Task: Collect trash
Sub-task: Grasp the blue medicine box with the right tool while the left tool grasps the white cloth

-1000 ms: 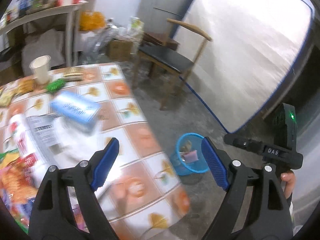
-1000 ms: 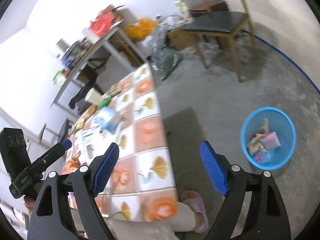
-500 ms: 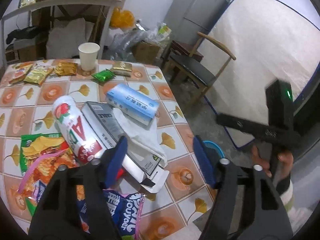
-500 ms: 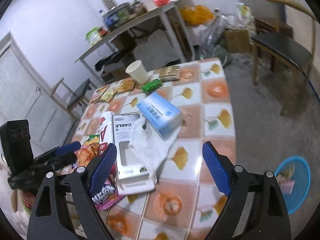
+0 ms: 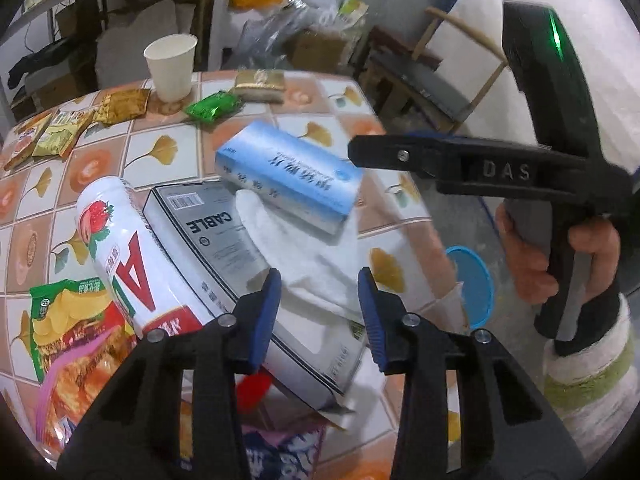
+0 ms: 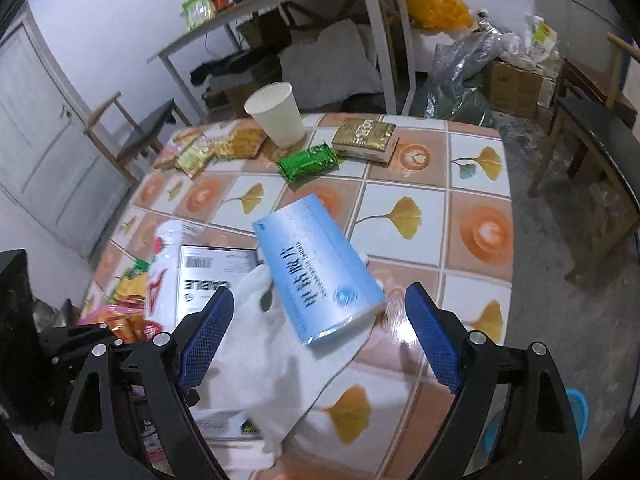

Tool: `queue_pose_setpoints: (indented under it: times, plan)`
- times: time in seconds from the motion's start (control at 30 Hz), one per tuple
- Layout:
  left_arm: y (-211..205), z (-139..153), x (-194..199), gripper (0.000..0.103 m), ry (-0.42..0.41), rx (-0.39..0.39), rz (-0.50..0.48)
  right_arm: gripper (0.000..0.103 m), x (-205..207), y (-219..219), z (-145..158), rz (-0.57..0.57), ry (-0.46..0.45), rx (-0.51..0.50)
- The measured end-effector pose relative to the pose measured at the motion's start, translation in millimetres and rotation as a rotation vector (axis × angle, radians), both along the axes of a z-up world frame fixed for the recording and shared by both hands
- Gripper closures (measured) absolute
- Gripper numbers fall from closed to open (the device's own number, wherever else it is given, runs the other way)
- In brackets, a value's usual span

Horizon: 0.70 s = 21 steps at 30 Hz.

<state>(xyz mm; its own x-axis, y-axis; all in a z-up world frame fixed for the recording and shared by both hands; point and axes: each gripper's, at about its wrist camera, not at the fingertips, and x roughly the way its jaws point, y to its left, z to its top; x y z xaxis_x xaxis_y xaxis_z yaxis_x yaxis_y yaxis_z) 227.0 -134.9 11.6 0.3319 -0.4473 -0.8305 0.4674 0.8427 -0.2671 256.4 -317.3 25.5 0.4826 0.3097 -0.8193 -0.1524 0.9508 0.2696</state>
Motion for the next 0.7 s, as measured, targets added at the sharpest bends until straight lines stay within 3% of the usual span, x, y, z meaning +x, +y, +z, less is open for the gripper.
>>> queue_pose_setpoints:
  times: [0.3,0.57,0.7]
  plan:
    - [-24,-24,20,0.064,0.030,0.135,-0.014,0.018,39,10,-30,0.044,0.051,-0.030]
    - [-34,-32,22,0.064,-0.015,0.205,-0.042,0.018,61,24,-50,0.094,0.095,-0.068]
    - [-33,-38,23,0.075,-0.021,0.236,-0.035,0.018,69,31,-57,0.121,0.106,-0.093]
